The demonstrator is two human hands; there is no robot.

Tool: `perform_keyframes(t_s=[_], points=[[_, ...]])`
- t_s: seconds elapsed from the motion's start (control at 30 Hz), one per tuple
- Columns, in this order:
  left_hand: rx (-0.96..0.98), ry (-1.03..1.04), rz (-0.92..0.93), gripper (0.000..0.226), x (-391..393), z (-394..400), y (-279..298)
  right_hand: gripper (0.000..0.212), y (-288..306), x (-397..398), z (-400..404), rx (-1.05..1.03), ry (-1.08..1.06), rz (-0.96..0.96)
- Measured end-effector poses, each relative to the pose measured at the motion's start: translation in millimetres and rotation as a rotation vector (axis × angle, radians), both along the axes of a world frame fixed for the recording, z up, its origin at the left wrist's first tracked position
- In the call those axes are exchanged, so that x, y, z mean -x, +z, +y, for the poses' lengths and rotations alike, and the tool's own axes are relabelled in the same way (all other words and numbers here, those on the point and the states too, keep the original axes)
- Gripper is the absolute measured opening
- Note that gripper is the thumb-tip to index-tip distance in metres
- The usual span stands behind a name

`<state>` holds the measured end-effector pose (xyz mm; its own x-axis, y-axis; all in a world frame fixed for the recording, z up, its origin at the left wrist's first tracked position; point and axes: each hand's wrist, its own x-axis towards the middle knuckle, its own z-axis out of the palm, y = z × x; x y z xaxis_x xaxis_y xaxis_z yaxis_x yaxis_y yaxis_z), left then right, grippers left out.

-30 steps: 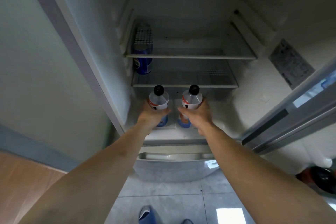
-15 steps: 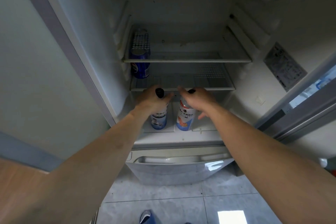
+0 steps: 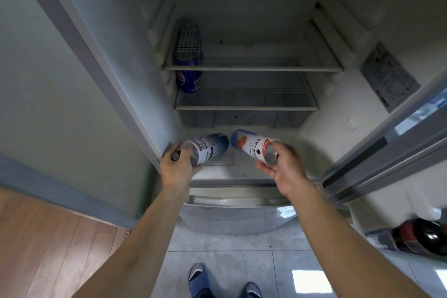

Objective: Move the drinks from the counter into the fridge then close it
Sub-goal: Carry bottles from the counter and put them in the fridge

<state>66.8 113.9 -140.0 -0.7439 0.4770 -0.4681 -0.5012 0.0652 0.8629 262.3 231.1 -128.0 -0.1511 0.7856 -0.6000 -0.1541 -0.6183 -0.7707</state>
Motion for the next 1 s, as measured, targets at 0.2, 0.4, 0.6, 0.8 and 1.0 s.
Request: perform_keyframes(t_s=[0.2, 0.4, 0.6, 0.8, 1.0], points=[[-0.091, -0.139, -0.446, 0.039, -33, -29, -34, 0.043, -25, -5, -44, 0.257, 0.072, 0.188], [0.244, -0.265, -0.355, 0.061, -43, -19, -34, 0.05, -40, 6, -55, 0.286, 0.112, -0.08], [0.161, -0.241, -0.323, 0.051, -41, -40, -28, 0.043, -38, 0, -65, 0.149, 0.054, -0.105], [0.009, -0.159, -0.184, 0.049, -36, -14, 3, 0.029, -9, 15, -54, -0.139, 0.044, -0.03], [0.031, -0.142, -0.092, 0.052, -19, 47, 42, 0.042, 20, 57, -8, -0.255, 0.034, -0.138]])
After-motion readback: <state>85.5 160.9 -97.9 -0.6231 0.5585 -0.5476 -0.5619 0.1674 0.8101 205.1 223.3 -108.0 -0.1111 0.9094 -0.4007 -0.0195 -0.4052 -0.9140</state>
